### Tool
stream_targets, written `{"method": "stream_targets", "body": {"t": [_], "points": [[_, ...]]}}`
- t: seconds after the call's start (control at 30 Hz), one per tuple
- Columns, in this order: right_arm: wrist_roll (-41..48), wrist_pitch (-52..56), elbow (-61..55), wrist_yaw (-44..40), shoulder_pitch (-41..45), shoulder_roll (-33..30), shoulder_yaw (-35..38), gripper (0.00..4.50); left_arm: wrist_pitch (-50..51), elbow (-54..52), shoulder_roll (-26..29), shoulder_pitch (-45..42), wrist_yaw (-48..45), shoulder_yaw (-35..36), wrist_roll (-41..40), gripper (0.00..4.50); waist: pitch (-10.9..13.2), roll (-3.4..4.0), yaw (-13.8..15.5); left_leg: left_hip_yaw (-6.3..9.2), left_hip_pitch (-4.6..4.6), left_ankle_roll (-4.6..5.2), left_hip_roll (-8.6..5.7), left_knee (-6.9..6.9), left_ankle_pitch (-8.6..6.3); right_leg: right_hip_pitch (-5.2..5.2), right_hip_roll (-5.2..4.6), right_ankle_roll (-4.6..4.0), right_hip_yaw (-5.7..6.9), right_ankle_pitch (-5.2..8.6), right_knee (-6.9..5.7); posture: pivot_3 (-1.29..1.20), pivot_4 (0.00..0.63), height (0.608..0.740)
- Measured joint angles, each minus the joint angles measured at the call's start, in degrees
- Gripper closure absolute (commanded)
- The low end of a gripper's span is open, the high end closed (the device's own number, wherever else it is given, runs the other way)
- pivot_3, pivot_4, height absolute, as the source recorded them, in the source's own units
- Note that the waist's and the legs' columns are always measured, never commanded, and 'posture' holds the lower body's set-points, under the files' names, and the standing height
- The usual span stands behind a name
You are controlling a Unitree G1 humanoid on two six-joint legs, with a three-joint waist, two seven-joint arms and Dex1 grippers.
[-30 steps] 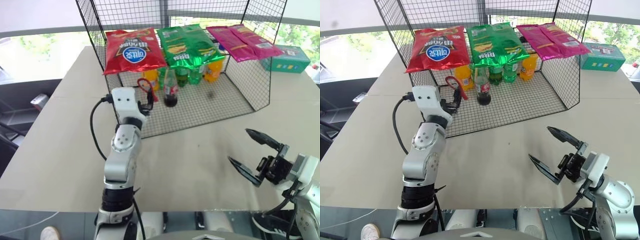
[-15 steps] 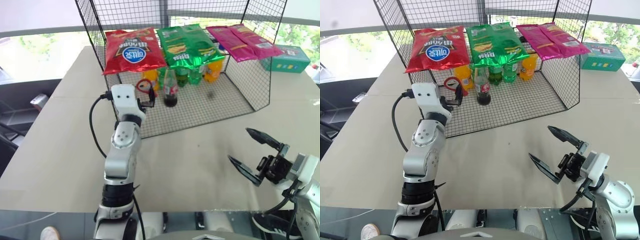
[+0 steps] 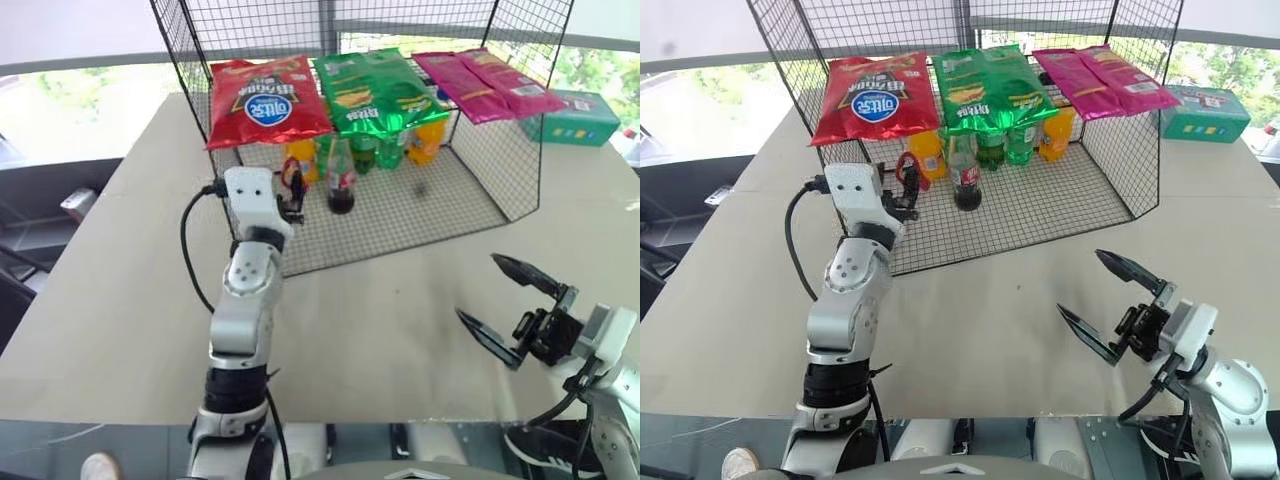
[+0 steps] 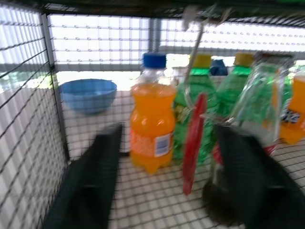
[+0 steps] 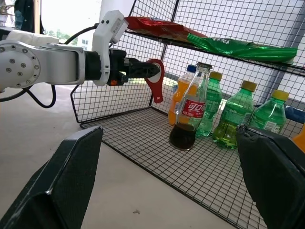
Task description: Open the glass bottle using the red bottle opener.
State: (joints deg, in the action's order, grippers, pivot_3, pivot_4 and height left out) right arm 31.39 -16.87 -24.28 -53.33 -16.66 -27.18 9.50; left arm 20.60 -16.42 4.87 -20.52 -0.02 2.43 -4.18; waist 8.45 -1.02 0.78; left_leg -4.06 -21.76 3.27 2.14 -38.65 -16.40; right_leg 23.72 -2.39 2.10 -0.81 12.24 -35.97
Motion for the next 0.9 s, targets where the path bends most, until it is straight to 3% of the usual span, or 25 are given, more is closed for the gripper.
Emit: {"method": "stream_targets", "body": {"t": [0.1, 0.33, 0.9], "points": [[-0.1, 0.2, -0.2, 0.1, 0.0, 0.0, 0.0, 0.0, -0.2, 0.1, 0.2, 0.0, -1.1, -0.2, -0.3, 4.26, 0.0, 0.0, 0.0, 0.0, 0.0, 0.0, 0.0, 0.0, 0.0, 0.0, 0.0, 0.0, 0.0, 0.0, 0.0, 0.0, 0.15, 0.74], [-0.9, 0.7, -0.7, 1.2, -0.4, 0.0, 0.0, 0.0, -0.2, 0.0, 1.4, 0.7, -3.1, -0.1, -0.9, 4.26, 0.0, 0.0, 0.0, 0.0, 0.01, 0.0, 0.01, 0.0, 0.0, 0.0, 0.0, 0.0, 0.01, 0.0, -0.01, 0.0, 0.15, 0.74], [-1.2, 2.6, -0.7, 1.5, 0.4, -0.2, -0.4, 0.0, -0.2, -1.7, 9.0, 1.5, -20.0, 2.1, -14.2, 4.26, 0.0, 0.01, 0.0, 0.0, 0.01, -0.01, 0.02, -0.01, 0.01, 0.0, 0.0, -0.04, 0.0, 0.02, -0.01, 0.0, 0.15, 0.74]]}}
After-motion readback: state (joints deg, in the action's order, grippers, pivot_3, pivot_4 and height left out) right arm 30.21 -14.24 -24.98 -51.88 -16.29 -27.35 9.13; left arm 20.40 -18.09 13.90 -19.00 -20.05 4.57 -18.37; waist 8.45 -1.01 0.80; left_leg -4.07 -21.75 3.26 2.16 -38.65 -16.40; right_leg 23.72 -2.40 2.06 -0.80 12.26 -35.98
